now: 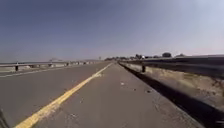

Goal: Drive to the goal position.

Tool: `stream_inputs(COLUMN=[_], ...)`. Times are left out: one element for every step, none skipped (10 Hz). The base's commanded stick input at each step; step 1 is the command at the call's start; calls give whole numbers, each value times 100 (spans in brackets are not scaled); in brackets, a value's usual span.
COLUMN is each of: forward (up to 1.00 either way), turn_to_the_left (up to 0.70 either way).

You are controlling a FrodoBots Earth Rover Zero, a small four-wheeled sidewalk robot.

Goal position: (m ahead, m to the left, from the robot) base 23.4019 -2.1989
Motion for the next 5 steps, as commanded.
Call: stream_inputs(forward=[50,50,50,50,50], turn_to_the_left=[0,0,0,0,0])
